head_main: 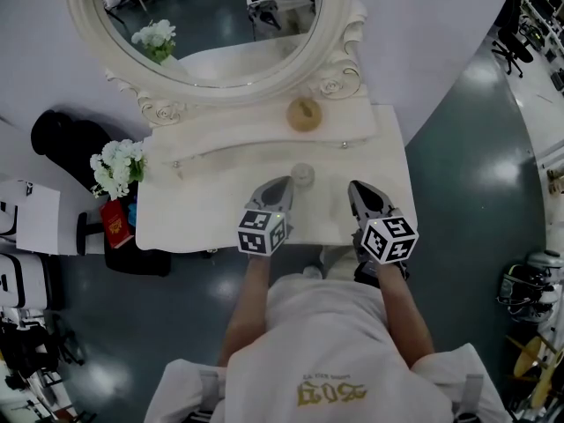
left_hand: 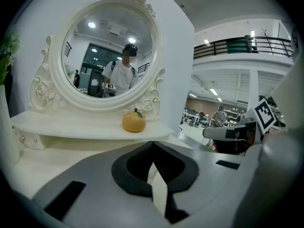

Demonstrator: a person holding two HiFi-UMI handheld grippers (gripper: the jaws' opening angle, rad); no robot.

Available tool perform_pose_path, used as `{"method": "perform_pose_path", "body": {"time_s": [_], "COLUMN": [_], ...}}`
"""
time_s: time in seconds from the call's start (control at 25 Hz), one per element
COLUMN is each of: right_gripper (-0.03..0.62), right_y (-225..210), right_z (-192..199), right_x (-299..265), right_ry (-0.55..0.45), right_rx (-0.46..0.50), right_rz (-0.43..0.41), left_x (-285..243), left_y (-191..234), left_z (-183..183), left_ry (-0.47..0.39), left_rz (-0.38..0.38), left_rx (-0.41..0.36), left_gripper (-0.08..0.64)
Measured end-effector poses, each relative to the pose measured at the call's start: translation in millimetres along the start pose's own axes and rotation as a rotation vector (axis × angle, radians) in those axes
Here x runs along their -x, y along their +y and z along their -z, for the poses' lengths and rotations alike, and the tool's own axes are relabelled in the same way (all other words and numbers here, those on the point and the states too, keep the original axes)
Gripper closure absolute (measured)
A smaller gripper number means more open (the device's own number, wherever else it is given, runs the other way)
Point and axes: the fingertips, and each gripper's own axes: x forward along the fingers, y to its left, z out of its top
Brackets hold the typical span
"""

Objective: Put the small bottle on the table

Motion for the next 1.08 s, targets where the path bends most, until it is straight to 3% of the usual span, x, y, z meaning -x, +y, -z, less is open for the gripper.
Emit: {"method": "perform_pose_path", "body": {"time_s": [1.08], "right_gripper": [0.580], "right_y": [-0.1], "right_z": [4.5], "right_x": [-4.0], "right_ry": [0.020], "right_rx": [-0.009], "right_rz": [-0.011], "left_x": [-2.5], "left_y": [4.9], "left_z": [15.3], "left_ry": [0.055], "left_rz": [-0.020], "left_rx": [0.001], "left_gripper": [0.545]}}
